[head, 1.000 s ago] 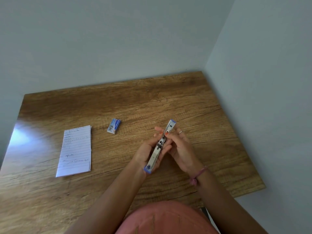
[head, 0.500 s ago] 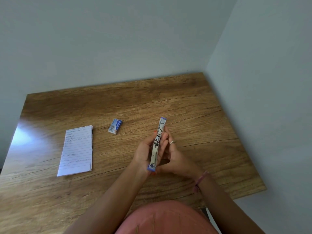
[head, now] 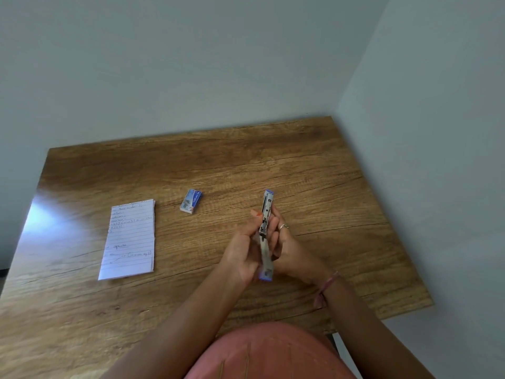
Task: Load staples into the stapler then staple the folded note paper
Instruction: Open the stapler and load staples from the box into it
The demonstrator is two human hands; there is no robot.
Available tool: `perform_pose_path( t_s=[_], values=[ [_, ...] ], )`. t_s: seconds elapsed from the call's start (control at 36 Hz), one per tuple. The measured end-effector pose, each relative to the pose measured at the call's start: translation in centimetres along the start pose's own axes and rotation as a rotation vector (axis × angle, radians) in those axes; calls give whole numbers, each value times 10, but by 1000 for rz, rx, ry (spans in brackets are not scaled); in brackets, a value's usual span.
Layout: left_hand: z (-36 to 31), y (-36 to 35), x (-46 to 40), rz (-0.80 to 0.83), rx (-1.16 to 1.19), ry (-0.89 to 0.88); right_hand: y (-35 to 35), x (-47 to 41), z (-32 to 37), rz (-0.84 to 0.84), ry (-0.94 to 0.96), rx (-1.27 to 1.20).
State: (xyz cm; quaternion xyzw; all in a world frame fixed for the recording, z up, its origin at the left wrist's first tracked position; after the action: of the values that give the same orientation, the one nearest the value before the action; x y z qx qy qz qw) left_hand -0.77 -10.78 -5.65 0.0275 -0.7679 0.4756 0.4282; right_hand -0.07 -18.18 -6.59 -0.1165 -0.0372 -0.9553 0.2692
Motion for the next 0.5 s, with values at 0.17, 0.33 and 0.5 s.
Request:
perform_pose_path(
  t_s=[0.17, 0.33, 0.5],
  values=[
    [7, 1, 5, 89, -28, 79, 5, -2, 20, -25, 37, -155],
    [-1, 8, 12, 87, -92, 110, 4, -8, 25, 19, 37, -284],
    [-5, 22, 19, 66, -175, 142, 7, -18, 20, -106, 14, -496]
  ],
)
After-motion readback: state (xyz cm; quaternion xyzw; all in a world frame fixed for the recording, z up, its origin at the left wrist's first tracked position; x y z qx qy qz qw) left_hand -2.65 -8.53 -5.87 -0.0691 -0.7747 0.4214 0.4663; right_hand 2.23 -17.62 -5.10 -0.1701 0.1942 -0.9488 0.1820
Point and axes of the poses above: each hand's wrist, its own x-axis away from the middle knuckle, its own y-axis out of the back of the hand, z = x × y, the point moved 7 cm from there along -x, towards the middle knuckle, and after that the axes turned 2 degrees about z, right-handed, at the moved point
